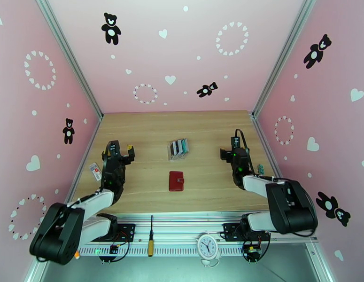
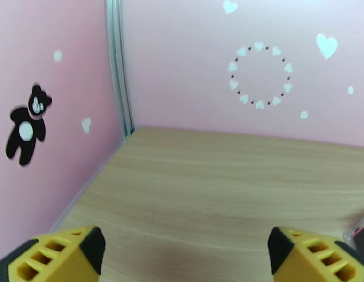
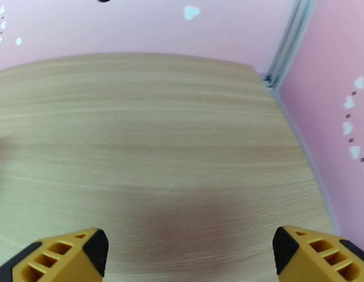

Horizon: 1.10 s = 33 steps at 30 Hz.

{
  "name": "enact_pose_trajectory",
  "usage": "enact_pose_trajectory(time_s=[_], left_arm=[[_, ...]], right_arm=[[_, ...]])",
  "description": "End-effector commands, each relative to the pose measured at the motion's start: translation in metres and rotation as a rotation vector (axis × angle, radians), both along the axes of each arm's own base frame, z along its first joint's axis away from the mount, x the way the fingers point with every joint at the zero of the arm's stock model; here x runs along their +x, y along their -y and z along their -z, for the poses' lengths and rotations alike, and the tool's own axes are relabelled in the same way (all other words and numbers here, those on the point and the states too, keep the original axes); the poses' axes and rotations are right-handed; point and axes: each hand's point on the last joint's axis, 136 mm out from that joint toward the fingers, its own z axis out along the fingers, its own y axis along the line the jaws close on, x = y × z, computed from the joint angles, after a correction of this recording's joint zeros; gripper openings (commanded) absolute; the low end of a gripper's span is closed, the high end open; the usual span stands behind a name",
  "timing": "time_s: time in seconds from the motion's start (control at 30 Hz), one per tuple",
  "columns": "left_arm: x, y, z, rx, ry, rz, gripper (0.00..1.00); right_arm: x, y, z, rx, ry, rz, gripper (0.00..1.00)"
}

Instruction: Put the credit cards into the card holder

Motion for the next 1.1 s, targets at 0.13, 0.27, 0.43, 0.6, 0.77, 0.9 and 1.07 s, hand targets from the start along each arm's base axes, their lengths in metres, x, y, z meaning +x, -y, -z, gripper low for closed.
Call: enact_pose_trajectory(time_s=[0.13,0.27,0.43,0.6,0.77,0.9,1.07], left_arm=[[-0.017,0.009,-0.016,-0.177,-0.098,-0.032,0.98],[-0.025,0.022,-0.004,-0.308,-0.183,-0.001,0.98],[-0.031,0.045,0.016,-0.435,-0.293,0.08,0.98],[-0.044,0.089,0.031,-0.452,-0.386,0.276,0.98],[-0.064,0.117,0.052,-0.437,-0.471,0.387,0.96],[-0.079,0.137,0.069,-0.441,-0.526,0.466,0.89],[-0.087,0.16,0.075,-0.478,-0.583,0.574,0.78]], right_arm=[[-0.02,0.042,-0.037,0.086,-0.132,0.405,0.99],[-0.018,0.02,-0.039,0.108,-0.191,0.355,0.99],[-0.03,-0.006,-0.047,0.155,-0.2,0.333,0.99],[-0.044,-0.041,-0.052,0.07,-0.22,0.232,0.99],[-0.064,-0.084,-0.052,0.074,-0.224,0.083,0.99],[-0.084,-0.109,-0.052,0.048,-0.269,0.011,0.98],[-0.106,-0.141,-0.037,0.12,-0.357,-0.101,0.95]])
